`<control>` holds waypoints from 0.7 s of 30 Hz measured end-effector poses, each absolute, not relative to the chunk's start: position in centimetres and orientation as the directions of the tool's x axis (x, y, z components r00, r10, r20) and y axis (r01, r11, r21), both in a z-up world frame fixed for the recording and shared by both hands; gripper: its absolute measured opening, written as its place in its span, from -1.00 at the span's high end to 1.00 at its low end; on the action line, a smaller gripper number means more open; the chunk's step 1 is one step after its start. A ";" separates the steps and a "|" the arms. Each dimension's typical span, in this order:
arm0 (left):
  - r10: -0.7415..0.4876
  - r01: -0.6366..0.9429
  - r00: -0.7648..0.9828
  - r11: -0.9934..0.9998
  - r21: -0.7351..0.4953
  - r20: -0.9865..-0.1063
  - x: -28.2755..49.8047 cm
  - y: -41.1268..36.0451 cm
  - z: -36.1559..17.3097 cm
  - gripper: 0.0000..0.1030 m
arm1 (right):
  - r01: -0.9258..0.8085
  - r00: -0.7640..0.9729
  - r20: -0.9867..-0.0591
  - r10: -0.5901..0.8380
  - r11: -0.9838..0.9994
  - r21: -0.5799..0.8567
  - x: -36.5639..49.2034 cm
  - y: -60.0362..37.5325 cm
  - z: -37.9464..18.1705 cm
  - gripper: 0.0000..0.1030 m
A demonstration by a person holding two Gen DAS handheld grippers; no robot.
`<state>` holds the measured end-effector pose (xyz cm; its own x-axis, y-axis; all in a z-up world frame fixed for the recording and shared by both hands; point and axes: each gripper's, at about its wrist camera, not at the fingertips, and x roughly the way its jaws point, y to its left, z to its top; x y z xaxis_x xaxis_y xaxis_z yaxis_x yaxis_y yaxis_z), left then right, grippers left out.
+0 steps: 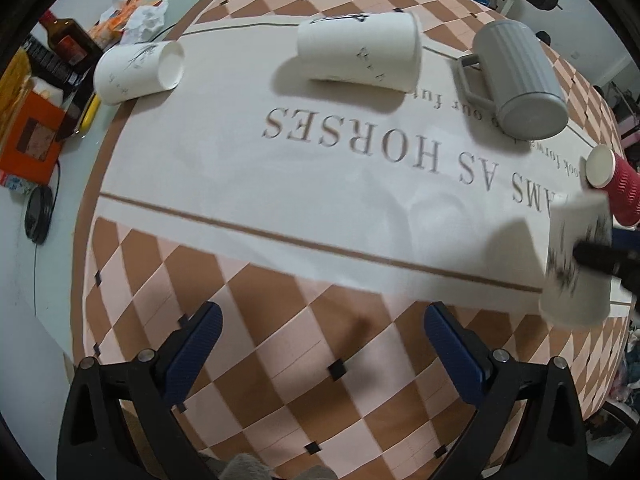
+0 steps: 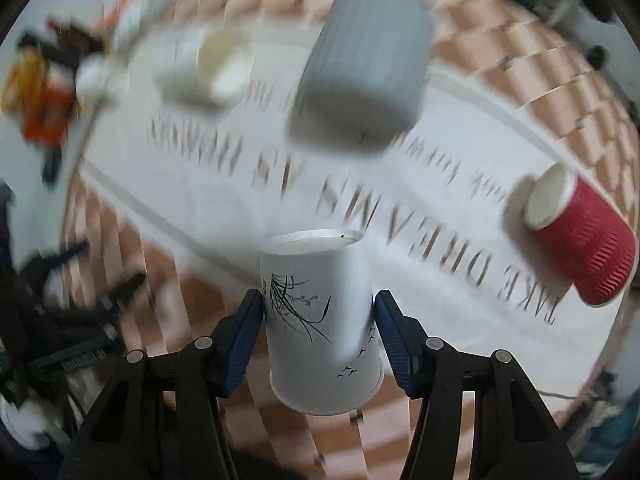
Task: Flip cup upside down
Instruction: 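Lower the inverted white cup onto the cloth and open the right tool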
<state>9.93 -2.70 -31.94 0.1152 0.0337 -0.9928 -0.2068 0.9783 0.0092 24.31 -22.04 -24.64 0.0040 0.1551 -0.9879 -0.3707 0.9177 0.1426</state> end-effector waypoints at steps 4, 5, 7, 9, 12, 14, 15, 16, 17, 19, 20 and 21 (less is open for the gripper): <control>0.040 -0.194 0.107 0.981 0.019 -0.993 10.8 -3.6 -32.4 -1.00 | -0.274 0.244 -0.943 0.226 0.949 0.156 23.6 -23.7 -23.7 -0.15; 0.045 -0.189 0.103 0.982 0.025 -0.994 11.1 -3.9 -32.6 -1.00 | -0.266 0.299 -0.927 0.228 0.953 0.148 23.5 -23.9 -23.5 -0.15; 0.049 -0.181 0.096 0.983 0.031 -0.994 11.5 -4.5 -33.0 -1.00 | -0.260 0.380 -0.895 0.234 0.956 0.139 22.6 -23.3 -24.1 -0.15; 0.055 -0.175 0.086 0.984 0.039 -0.995 11.8 -5.1 -33.3 -1.00 | -0.259 0.431 -0.875 0.222 0.959 0.116 22.1 -23.5 -24.4 -0.15; 0.067 -0.165 0.082 0.985 0.053 -0.994 11.8 -5.7 -33.4 -1.00 | -0.272 0.488 -0.842 0.231 0.957 0.105 21.3 -23.4 -24.6 -0.15; 0.069 -0.162 0.083 0.985 0.055 -0.994 11.7 -6.2 -33.4 -1.00 | -0.285 0.504 -0.830 0.239 0.953 0.101 20.4 -23.6 -24.8 -0.16; 0.071 -0.161 0.084 0.985 0.057 -0.994 11.6 -6.3 -33.5 -1.00 | -0.291 0.506 -0.828 0.242 0.951 0.100 19.9 -23.6 -25.2 -0.16; 0.072 -0.160 0.086 0.985 0.058 -0.994 11.5 -6.5 -33.5 -1.00 | -0.297 0.506 -0.828 0.243 0.950 0.097 19.5 -23.6 -25.4 -0.17; 0.072 -0.158 0.090 0.986 0.058 -0.993 11.3 -6.6 -33.3 -1.00 | -0.298 0.504 -0.830 0.239 0.950 0.093 19.1 -23.7 -25.6 -0.17; 0.077 -0.154 0.098 0.986 0.061 -0.992 10.9 -7.0 -33.1 -1.00 | -0.293 0.495 -0.841 0.221 0.953 0.078 18.6 -23.9 -25.8 -0.17; 0.078 -0.152 0.102 0.986 0.062 -0.992 11.0 -7.2 -32.6 -1.00 | -0.285 0.484 -0.849 0.211 0.956 0.076 18.4 -24.1 -25.9 -0.17; 0.077 -0.149 0.110 0.987 0.060 -0.991 10.8 -7.4 -32.2 -1.00 | -0.272 0.471 -0.859 0.201 0.959 0.075 18.2 -24.3 -26.1 -0.17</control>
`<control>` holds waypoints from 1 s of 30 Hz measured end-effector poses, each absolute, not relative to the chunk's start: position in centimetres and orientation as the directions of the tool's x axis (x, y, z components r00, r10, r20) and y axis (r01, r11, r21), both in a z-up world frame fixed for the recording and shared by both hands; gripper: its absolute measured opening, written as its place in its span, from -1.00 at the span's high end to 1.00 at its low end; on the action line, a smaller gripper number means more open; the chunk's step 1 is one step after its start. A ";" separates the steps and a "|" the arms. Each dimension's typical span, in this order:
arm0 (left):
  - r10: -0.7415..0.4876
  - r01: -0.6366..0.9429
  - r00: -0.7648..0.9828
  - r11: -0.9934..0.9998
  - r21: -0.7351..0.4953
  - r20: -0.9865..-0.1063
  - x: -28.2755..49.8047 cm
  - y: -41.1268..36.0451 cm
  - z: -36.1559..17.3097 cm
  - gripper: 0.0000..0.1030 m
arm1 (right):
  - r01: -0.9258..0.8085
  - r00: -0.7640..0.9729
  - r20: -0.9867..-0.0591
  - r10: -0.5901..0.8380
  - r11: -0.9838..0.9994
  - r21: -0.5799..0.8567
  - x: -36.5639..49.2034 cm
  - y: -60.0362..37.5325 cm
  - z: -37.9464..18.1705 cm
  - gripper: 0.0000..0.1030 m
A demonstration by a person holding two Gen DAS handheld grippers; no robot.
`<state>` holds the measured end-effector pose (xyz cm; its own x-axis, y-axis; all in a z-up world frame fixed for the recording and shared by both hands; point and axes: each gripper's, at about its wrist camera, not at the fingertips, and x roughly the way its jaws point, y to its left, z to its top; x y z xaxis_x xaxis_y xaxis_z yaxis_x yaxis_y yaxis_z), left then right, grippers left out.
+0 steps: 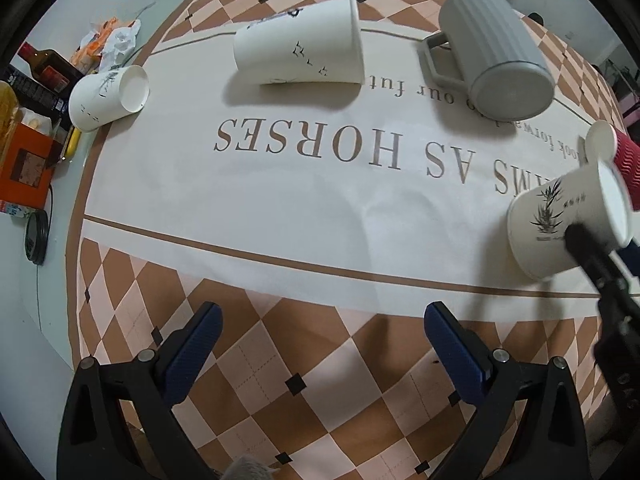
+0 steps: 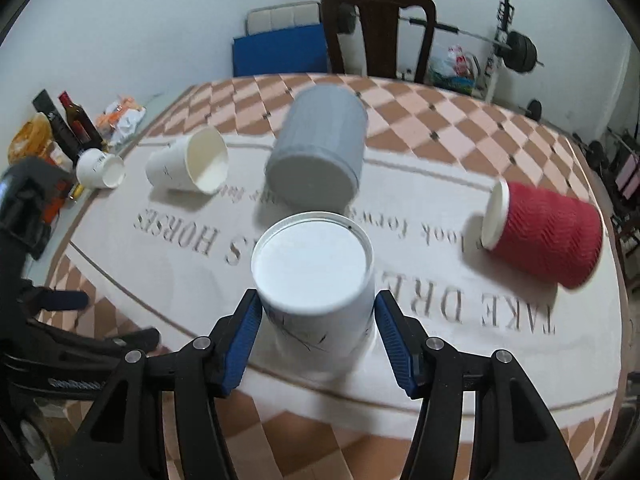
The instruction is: Flip cup upside down
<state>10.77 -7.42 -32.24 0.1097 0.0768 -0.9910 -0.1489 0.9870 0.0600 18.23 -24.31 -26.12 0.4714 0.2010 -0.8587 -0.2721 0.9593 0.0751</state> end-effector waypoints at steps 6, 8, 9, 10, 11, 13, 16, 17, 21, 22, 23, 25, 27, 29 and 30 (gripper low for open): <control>0.073 -0.101 0.164 0.993 0.057 -0.984 9.6 -8.1 -29.9 -1.00 | -0.205 0.448 -0.882 0.144 0.977 0.056 16.1 -25.5 -25.4 -0.55; 0.072 -0.083 0.184 0.995 0.057 -0.980 8.7 -8.5 -28.7 -1.00 | -0.169 0.459 -0.881 0.114 0.985 0.039 14.8 -26.0 -24.2 -0.63; 0.072 -0.079 0.194 0.995 0.057 -0.978 8.2 -8.4 -28.1 -1.00 | -0.152 0.460 -0.882 0.103 0.988 0.036 14.1 -26.2 -23.7 -0.71; 0.070 -0.076 0.206 0.996 0.056 -0.976 7.9 -8.6 -27.4 -1.00 | -0.129 0.464 -0.882 0.086 0.991 0.029 13.4 -26.5 -23.0 -0.79; 0.064 -0.071 0.221 0.996 0.049 -0.973 7.5 -8.9 -26.5 -1.00 | -0.109 0.466 -0.882 0.064 0.994 0.015 12.6 -26.7 -22.3 -0.83; 0.059 -0.066 0.243 0.997 0.044 -0.968 7.0 -8.9 -24.9 -1.00 | -0.069 0.471 -0.882 0.014 0.997 -0.021 11.3 -27.0 -20.5 -0.93; 0.042 -0.042 0.296 0.999 0.031 -0.954 5.8 -9.3 -21.7 -1.00 | -0.020 0.492 -0.870 -0.028 0.999 -0.043 9.2 -27.5 -17.5 -0.95; 0.038 -0.033 0.316 0.999 0.029 -0.948 5.3 -9.6 -20.5 -1.00 | -0.008 0.497 -0.867 -0.043 0.999 -0.054 8.5 -27.6 -16.6 -0.97; 0.016 -0.001 0.389 1.000 0.017 -0.921 3.8 -9.5 -16.0 -1.00 | 0.033 0.525 -0.847 -0.081 0.997 -0.075 5.6 -28.0 -11.8 -0.98; 0.008 0.007 0.405 1.000 0.012 -0.914 3.3 -9.6 -14.9 -1.00 | 0.037 0.533 -0.843 -0.075 0.997 -0.065 5.0 -28.1 -10.8 -0.98; 0.005 0.013 0.422 1.000 0.011 -0.906 2.8 -9.7 -13.6 -1.00 | 0.051 0.545 -0.834 -0.083 0.997 -0.066 4.1 -28.2 -9.3 -0.98; -0.001 0.023 0.448 1.000 0.010 -0.894 2.0 -9.7 -11.8 -1.00 | 0.069 0.561 -0.822 -0.097 0.995 -0.070 2.6 -28.3 -7.1 -0.98; -0.006 0.024 0.465 1.000 0.006 -0.885 1.1 -9.7 -10.0 -1.00 | 0.091 0.570 -0.813 -0.114 0.993 -0.075 1.1 -28.4 -4.8 -0.98; -0.016 0.027 0.479 1.000 -0.003 -0.878 0.2 -9.6 -8.5 -1.00 | 0.113 0.568 -0.813 -0.128 0.991 -0.077 0.0 -28.5 -3.0 -0.98; -0.013 0.024 0.488 1.000 -0.002 -0.873 -0.3 -9.5 -7.6 -1.00 | 0.124 0.569 -0.811 -0.134 0.989 -0.076 -0.7 -28.5 -2.0 -0.98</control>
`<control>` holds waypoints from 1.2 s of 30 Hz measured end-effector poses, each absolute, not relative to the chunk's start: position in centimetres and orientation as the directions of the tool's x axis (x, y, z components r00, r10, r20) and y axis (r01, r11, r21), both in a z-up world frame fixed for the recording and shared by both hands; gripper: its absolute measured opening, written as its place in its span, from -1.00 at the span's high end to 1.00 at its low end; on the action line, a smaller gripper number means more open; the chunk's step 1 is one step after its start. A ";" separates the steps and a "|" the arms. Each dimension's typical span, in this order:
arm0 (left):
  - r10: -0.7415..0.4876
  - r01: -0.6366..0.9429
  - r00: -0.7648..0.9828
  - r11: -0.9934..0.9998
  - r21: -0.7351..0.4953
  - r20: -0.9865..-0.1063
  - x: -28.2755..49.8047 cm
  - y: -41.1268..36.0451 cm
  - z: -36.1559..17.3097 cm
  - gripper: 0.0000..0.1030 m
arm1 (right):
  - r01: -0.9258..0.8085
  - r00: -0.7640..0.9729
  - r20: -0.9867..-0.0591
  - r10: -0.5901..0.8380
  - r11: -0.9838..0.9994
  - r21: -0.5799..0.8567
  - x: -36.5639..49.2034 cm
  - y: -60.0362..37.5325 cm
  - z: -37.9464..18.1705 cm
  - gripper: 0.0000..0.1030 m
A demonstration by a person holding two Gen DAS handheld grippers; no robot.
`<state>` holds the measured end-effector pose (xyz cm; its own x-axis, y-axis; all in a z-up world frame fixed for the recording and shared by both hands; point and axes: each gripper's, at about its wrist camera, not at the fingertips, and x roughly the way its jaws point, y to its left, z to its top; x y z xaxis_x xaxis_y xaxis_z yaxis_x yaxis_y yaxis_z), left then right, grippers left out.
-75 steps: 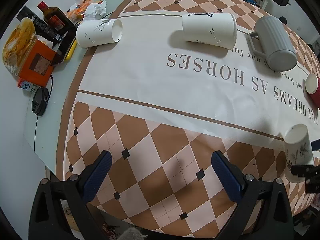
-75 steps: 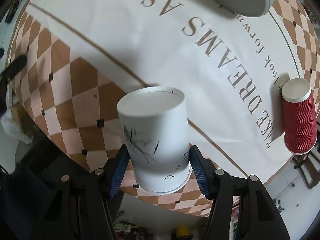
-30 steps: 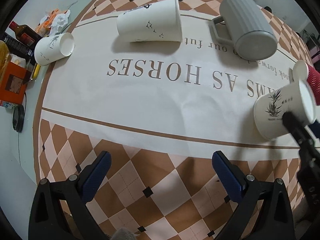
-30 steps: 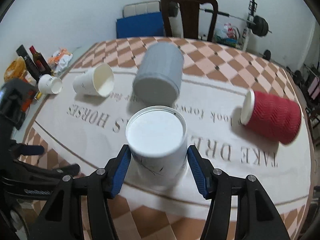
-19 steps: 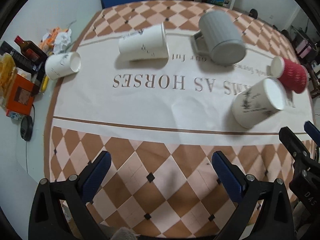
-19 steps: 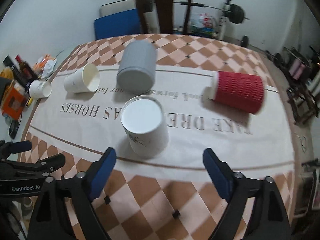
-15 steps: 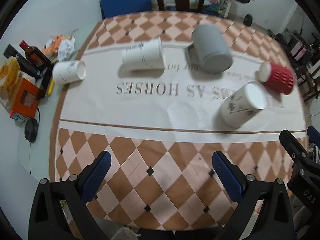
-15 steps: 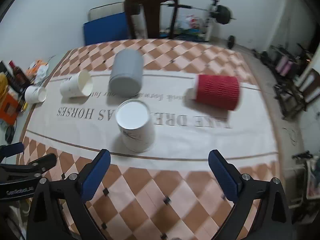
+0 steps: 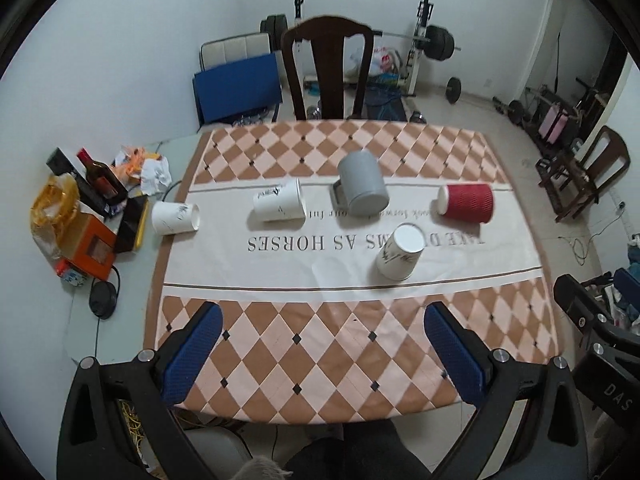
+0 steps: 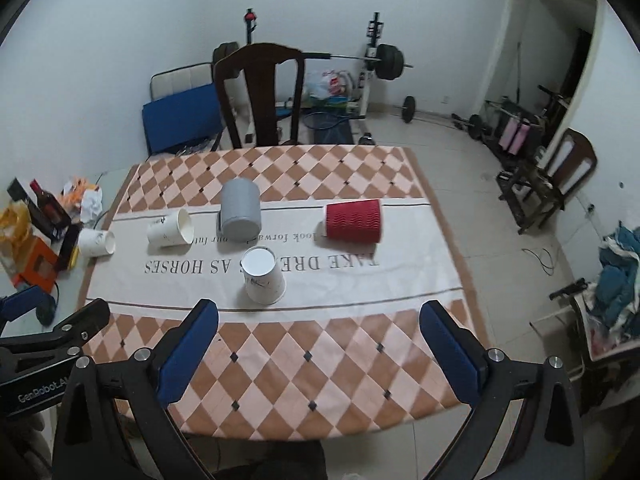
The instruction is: Flip cup upside down
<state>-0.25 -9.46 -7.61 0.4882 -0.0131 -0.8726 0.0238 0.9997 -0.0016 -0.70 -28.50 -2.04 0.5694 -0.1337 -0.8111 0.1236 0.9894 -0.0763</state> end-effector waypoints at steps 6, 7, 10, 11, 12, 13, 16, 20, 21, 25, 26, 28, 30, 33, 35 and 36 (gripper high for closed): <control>-0.004 0.016 0.534 1.000 0.006 -0.845 -2.5 -9.3 -3.7 -1.00 | 0.145 0.592 -0.792 -0.149 0.986 -0.078 -4.0 -28.2 2.7 -0.98; -0.006 0.016 0.541 1.000 0.004 -0.841 -2.8 -9.4 -3.0 -1.00 | 0.145 0.598 -0.787 -0.150 0.986 -0.078 -4.4 -28.1 3.4 -0.98; 0.000 0.015 0.563 1.000 0.010 -0.827 -3.4 -9.6 -1.5 -1.00 | 0.146 0.619 -0.770 -0.156 0.986 -0.082 -5.3 -28.2 5.4 -1.00; 0.001 0.014 0.568 1.000 0.012 -0.823 -3.6 -9.7 -1.1 -1.00 | 0.145 0.625 -0.764 -0.160 0.986 -0.088 -5.5 -28.2 6.0 -1.00; 0.002 0.010 0.574 1.000 0.010 -0.819 -3.7 -9.7 -0.6 -1.00 | 0.147 0.630 -0.759 -0.167 0.985 -0.094 -5.7 -28.3 6.5 -1.00; 0.003 0.007 0.580 1.000 0.008 -0.814 -3.8 -9.8 -0.3 -1.00 | 0.151 0.636 -0.752 -0.173 0.984 -0.099 -5.8 -28.4 7.0 -1.00; 0.014 -0.009 0.593 1.000 0.011 -0.805 -4.0 -9.9 0.6 -1.00 | 0.151 0.650 -0.738 -0.181 0.983 -0.109 -6.0 -28.6 8.3 -1.00; 0.026 -0.027 0.604 1.000 0.012 -0.797 -4.1 -10.1 1.2 -1.00 | 0.140 0.655 -0.737 -0.164 0.986 -0.096 -6.2 -28.9 9.3 -1.00; 0.032 -0.031 0.607 0.999 0.016 -0.794 -4.2 -10.1 1.4 -1.00 | 0.136 0.658 -0.736 -0.161 0.986 -0.094 -6.3 -28.9 9.5 -1.00; 0.029 -0.038 0.605 0.999 0.008 -0.795 -4.3 -10.1 1.5 -1.00 | 0.127 0.661 -0.736 -0.145 0.989 -0.081 -6.2 -29.1 9.8 -1.00; 0.028 -0.038 0.603 0.999 0.007 -0.797 -4.3 -10.2 1.6 -1.00 | 0.124 0.662 -0.736 -0.140 0.989 -0.076 -6.1 -29.1 9.8 -1.00; 0.034 -0.040 0.604 0.999 0.012 -0.796 -4.2 -10.3 1.6 -1.00 | 0.119 0.662 -0.737 -0.135 0.990 -0.074 -6.0 -29.1 9.8 -1.00; 0.041 -0.039 0.602 0.999 0.022 -0.797 -4.2 -10.4 1.6 -1.00 | 0.115 0.660 -0.740 -0.132 0.991 -0.074 -6.0 -29.2 9.8 -1.00; 0.042 -0.038 0.600 0.999 0.024 -0.799 -4.2 -10.7 1.6 -1.00 | 0.113 0.660 -0.740 -0.129 0.991 -0.072 -5.9 -29.2 9.8 -1.00; 0.045 -0.041 0.600 0.999 0.026 -0.799 -4.2 -10.7 1.6 -1.00 | 0.112 0.659 -0.742 -0.125 0.991 -0.068 -5.9 -29.2 9.8 -1.00; 0.044 -0.039 0.601 0.999 0.026 -0.798 -4.2 -10.7 1.6 -1.00 | 0.111 0.660 -0.741 -0.125 0.992 -0.068 -5.9 -29.2 9.9 -1.00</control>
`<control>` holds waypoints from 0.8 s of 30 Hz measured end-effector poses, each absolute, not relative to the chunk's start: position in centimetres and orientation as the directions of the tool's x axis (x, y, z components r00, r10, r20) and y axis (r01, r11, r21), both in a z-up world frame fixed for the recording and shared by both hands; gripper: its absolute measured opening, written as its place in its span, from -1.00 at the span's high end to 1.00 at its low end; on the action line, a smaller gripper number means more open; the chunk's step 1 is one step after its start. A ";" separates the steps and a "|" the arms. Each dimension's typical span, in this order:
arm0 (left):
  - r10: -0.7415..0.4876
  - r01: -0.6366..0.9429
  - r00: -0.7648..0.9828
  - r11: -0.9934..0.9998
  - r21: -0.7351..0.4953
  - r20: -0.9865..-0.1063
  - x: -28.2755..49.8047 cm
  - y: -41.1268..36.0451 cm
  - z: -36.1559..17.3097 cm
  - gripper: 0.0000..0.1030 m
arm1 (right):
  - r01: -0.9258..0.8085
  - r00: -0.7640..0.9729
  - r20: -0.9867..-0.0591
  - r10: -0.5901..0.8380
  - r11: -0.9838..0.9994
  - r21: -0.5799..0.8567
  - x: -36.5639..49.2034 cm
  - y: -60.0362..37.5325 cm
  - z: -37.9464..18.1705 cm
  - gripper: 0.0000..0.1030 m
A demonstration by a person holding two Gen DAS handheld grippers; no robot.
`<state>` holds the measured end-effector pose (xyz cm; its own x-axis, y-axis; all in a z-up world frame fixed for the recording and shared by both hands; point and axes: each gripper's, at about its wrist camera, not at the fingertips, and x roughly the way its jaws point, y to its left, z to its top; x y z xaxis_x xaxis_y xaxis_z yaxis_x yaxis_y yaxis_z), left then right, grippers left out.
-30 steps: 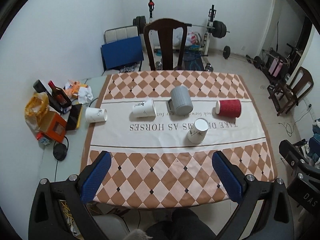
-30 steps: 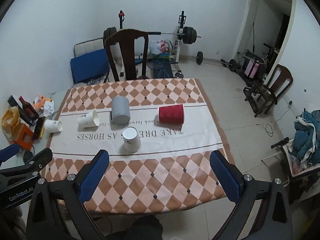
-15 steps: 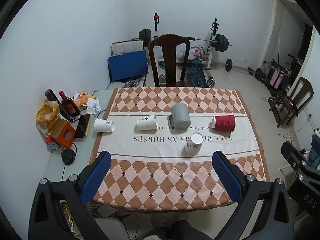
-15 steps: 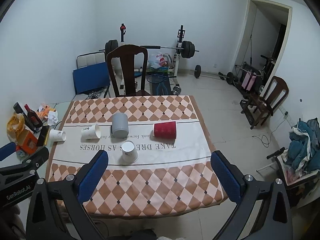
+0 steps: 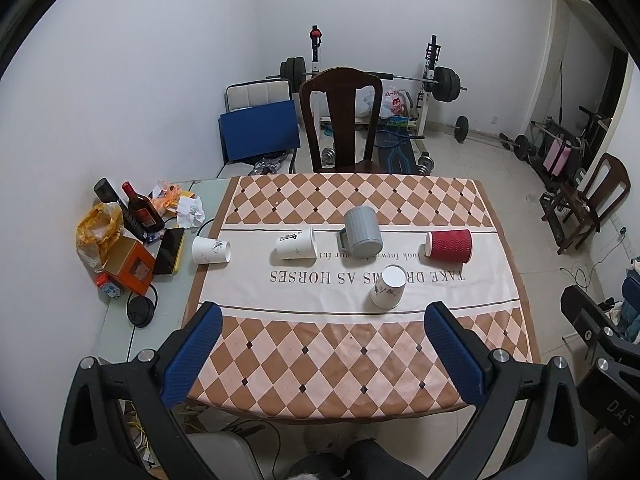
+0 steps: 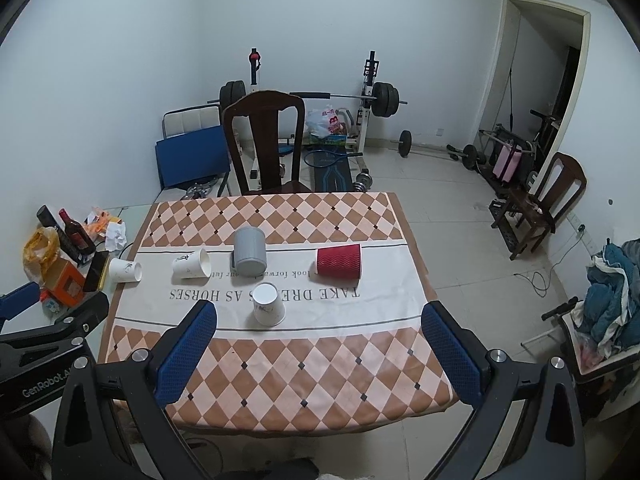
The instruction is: Flip cup upside down
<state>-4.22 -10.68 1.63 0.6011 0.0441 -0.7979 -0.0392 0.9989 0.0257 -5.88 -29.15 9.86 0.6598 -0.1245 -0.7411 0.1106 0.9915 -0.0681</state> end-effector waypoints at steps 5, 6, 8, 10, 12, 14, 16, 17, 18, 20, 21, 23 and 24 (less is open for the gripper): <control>0.038 -0.034 0.598 0.999 0.021 -0.801 -4.5 -10.8 1.6 -1.00 | 0.110 0.657 -0.743 -0.128 0.991 -0.073 -5.9 -29.1 9.8 -1.00; 0.036 -0.035 0.597 0.999 0.019 -0.801 -4.4 -10.8 1.6 -1.00 | 0.107 0.655 -0.745 -0.126 0.992 -0.073 -6.0 -29.1 9.8 -1.00; 0.035 -0.033 0.597 0.999 0.019 -0.801 -4.6 -10.9 1.6 -1.00 | 0.108 0.656 -0.744 -0.126 0.992 -0.073 -6.1 -29.1 9.8 -1.00; 0.036 -0.034 0.598 0.999 0.019 -0.801 -4.6 -10.9 1.6 -1.00 | 0.106 0.655 -0.746 -0.124 0.992 -0.071 -6.0 -29.2 9.8 -1.00; 0.035 -0.033 0.597 0.999 0.020 -0.802 -4.5 -10.9 1.6 -1.00 | 0.107 0.655 -0.745 -0.124 0.992 -0.070 -6.1 -29.3 9.8 -1.00; 0.035 -0.033 0.598 0.999 0.019 -0.801 -4.6 -10.9 1.6 -1.00 | 0.105 0.655 -0.746 -0.122 0.992 -0.070 -6.1 -29.3 9.8 -1.00; 0.032 -0.029 0.597 0.999 0.018 -0.802 -4.6 -10.8 1.6 -1.00 | 0.105 0.656 -0.745 -0.121 0.992 -0.069 -6.1 -29.3 9.8 -1.00; 0.033 -0.031 0.598 0.999 0.018 -0.801 -4.6 -10.9 1.6 -1.00 | 0.103 0.655 -0.746 -0.121 0.992 -0.070 -6.1 -29.3 9.8 -1.00; 0.033 -0.027 0.597 0.999 0.021 -0.801 -4.6 -10.8 1.6 -1.00 | 0.102 0.655 -0.746 -0.120 0.992 -0.069 -6.2 -29.3 9.8 -1.00; 0.031 -0.027 0.597 0.999 0.019 -0.802 -4.6 -10.7 1.6 -1.00 | 0.103 0.656 -0.745 -0.121 0.992 -0.071 -6.1 -29.3 9.8 -1.00; 0.032 -0.027 0.597 0.999 0.020 -0.802 -4.6 -10.7 1.6 -1.00 | 0.103 0.656 -0.745 -0.122 0.992 -0.072 -6.1 -29.4 9.8 -1.00; 0.031 -0.026 0.597 0.999 0.019 -0.802 -4.6 -10.7 1.6 -1.00 | 0.104 0.656 -0.745 -0.121 0.992 -0.069 -6.0 -29.3 9.8 -1.00; 0.031 -0.026 0.597 0.999 0.019 -0.802 -4.6 -10.7 1.6 -1.00 | 0.104 0.656 -0.745 -0.122 0.992 -0.071 -6.0 -29.3 9.8 -1.00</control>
